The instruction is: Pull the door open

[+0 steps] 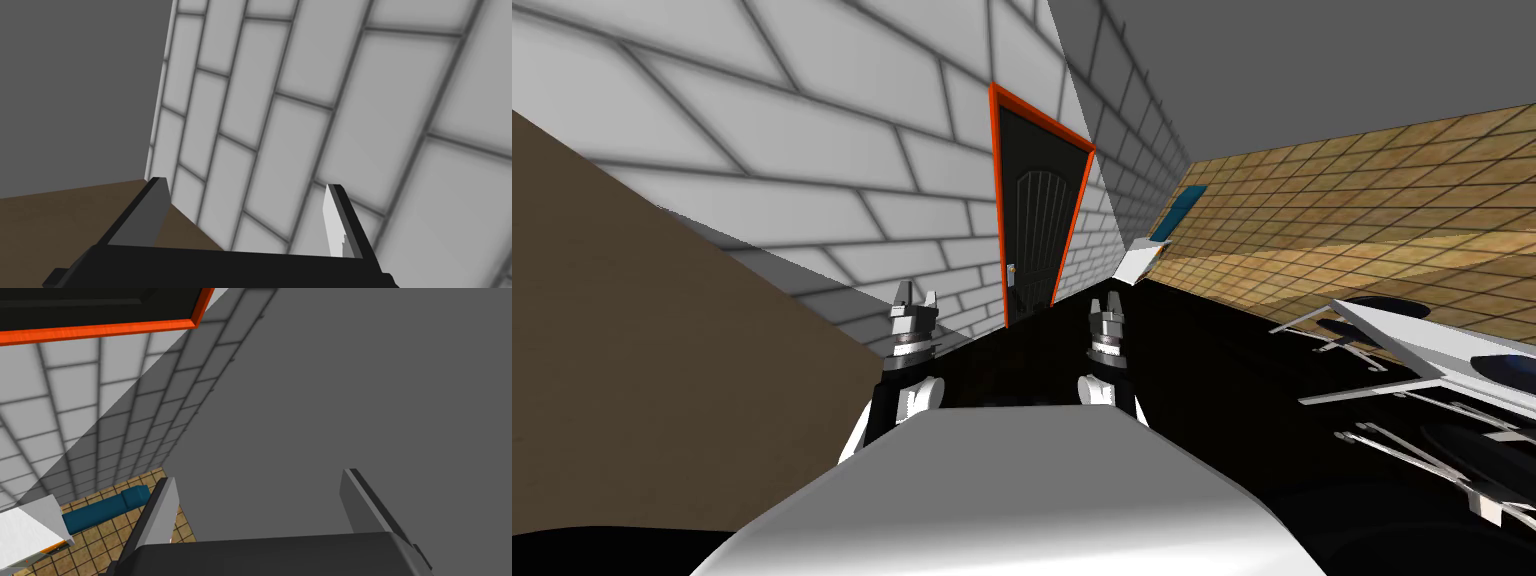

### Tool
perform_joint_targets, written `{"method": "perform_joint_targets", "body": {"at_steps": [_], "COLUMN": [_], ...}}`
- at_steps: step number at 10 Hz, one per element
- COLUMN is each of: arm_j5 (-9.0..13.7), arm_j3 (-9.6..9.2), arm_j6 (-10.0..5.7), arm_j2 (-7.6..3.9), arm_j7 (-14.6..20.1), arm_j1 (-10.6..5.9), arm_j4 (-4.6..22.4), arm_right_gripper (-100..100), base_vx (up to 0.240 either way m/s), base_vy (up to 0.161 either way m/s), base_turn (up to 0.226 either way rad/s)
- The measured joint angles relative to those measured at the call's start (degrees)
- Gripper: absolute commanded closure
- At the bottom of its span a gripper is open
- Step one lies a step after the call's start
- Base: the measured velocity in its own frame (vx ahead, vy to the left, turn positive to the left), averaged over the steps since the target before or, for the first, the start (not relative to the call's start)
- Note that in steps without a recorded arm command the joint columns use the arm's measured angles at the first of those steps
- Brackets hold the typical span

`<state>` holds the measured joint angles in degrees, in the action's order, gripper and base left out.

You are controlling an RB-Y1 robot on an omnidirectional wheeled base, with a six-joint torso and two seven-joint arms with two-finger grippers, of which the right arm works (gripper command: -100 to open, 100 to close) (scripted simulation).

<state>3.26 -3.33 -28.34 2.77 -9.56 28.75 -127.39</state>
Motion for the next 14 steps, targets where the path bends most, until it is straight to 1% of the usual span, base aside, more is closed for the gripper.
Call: {"method": "perform_joint_targets", "body": {"at_steps": [2,4,6,7,8,10,12,13,14], "arm_j5": [-1.31,-3.03,-4.48,-5.31,-6.21,-7.57,-9.03,-10.42,-11.33], "arm_j3": [0.05,0.04,-0.19,0.03,-0.09,-0.15,-0.11,-0.44,-0.27], "arm_j6": [-0.04,0.45,0.41,0.61,0.54,0.33,0.4,0.46,0.59], "arm_j2": [-1.15,-2.48,-3.37,-4.16,-4.62,-5.71,-6.53,-6.74,-7.56], "arm_j7": [-1.27,-3.18,-4.76,-5.62,-6.58,-8.03,-9.59,-11.09,-12.17], "arm_j1": [-1.16,-2.58,-3.35,-4.36,-4.92,-5.41,-6.95,-8.11,-8.98], "arm_j4": [2.32,4.65,6.75,8.24,9.7,11.62,14.27,16.4,17.98], "arm_right_gripper": [-100,-100,-100,-100,-100,-100,-100,-100,-100], "base_vx": [0.169,0.181,0.14,0.124,0.109,0.092,0.105,0.138,0.184], "base_vy": [0.018,0.011,0.038,0.027,0.021,0.007,0.018,0.031,0.028], "base_turn": [0.062,0.057,0.049,0.059,0.049,0.046,0.067,0.065,0.095]}}
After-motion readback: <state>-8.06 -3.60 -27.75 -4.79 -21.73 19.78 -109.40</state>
